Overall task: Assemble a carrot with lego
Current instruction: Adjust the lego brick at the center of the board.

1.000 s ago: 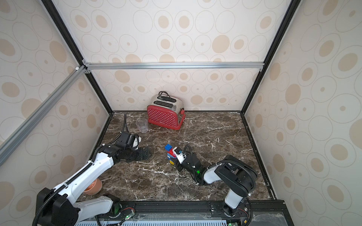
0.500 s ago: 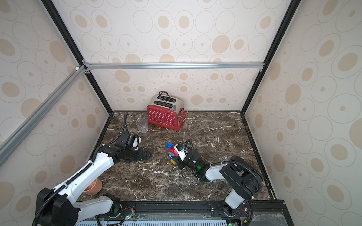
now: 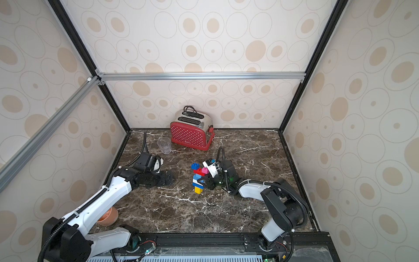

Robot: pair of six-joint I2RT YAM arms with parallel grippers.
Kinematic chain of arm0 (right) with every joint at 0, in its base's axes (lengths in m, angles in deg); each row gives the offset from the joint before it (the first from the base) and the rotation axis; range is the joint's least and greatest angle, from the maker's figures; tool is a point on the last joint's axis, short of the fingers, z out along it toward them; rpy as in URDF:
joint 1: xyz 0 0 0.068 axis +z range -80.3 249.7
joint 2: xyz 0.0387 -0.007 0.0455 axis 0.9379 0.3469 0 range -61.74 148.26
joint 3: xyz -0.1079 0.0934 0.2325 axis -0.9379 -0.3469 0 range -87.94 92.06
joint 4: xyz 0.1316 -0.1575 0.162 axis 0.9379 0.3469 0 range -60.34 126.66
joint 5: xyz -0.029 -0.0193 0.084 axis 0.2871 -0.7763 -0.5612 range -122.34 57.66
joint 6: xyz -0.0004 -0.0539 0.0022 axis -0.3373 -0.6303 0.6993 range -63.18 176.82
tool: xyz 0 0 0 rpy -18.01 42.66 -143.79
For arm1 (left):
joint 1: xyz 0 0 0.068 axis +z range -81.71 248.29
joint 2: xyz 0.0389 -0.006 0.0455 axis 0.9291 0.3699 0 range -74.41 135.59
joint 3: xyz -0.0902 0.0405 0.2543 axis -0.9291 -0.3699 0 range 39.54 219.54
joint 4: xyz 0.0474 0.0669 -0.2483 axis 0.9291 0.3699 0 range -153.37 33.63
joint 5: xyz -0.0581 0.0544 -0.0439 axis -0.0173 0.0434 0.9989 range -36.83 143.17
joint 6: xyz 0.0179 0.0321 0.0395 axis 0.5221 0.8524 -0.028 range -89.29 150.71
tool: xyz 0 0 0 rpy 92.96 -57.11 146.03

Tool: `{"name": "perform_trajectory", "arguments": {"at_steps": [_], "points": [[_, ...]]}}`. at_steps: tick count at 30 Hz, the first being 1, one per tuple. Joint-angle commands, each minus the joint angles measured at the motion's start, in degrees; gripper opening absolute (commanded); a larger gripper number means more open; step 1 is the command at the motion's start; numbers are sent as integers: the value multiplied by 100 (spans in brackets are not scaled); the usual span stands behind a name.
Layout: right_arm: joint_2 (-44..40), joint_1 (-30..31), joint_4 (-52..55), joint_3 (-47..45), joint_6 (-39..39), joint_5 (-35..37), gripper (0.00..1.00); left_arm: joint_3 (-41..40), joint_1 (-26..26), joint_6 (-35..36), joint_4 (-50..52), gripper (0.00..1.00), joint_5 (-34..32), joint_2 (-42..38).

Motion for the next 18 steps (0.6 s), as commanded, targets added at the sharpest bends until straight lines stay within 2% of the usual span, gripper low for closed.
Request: {"name": "perform_trajectory", "arguments": {"at_steps": [1, 10, 18], "points": [[187, -48, 689, 267, 263, -879, 24, 255, 49, 35, -4, 99, 1, 41], [803, -257, 892, 476, 943, -1765, 22, 308, 54, 25, 39, 99, 4, 31], [991, -357, 1321, 582, 1118, -1987, 21, 308, 48, 24, 49, 99, 12, 34]]}}
